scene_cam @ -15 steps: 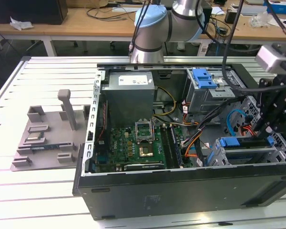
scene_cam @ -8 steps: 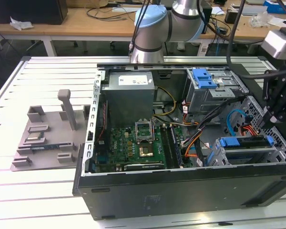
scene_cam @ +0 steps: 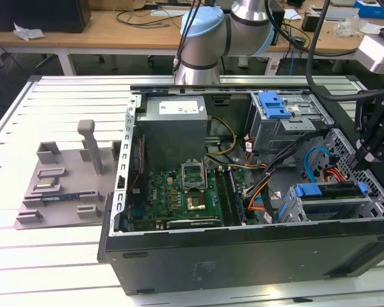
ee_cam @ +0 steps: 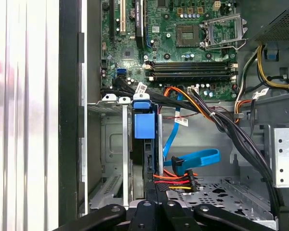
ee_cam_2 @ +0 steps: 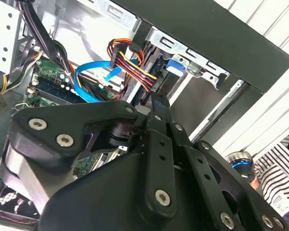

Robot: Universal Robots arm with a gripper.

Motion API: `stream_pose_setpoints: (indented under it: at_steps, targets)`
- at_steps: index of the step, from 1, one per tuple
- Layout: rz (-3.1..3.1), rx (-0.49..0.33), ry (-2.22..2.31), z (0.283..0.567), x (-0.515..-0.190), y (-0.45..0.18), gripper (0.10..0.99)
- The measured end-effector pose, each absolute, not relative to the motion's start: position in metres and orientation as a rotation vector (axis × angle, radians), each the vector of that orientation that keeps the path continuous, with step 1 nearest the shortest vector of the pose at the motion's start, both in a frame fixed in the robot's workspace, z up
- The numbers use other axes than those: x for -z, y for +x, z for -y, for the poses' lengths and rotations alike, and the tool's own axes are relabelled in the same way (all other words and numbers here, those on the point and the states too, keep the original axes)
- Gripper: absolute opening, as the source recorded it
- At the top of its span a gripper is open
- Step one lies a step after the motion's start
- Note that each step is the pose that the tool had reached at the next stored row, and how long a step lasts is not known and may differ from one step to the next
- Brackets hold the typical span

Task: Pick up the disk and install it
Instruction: 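Insert the second disk wire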

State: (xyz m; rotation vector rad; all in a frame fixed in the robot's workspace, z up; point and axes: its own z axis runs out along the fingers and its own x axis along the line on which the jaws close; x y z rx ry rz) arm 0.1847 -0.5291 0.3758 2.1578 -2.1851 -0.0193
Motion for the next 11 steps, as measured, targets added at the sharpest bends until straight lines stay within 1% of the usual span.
stream_pose_setpoints:
  at_steps: [3, 4, 5, 6, 7, 8, 11]
  targets:
    - [2.185, 0.019, 2.158, 0.529, -0.376, 0.185, 0.114]
    - [2.185, 0.019, 2.158, 0.529, -0.376, 0.185, 0.169]
    - [2.185, 0.019, 2.158, 0.529, -0.376, 0.185, 0.169]
    - [2.185, 0.019, 2.158, 0.529, -0.376, 0.185, 0.294]
    - [2.185, 0.019, 2.158, 0.529, -0.376, 0.185, 0.294]
    - [2.185, 0.019, 2.158, 0.529, -0.376, 0.185, 0.361]
    - [2.184, 0.019, 2.159, 0.517, -0.376, 0.182, 0.361]
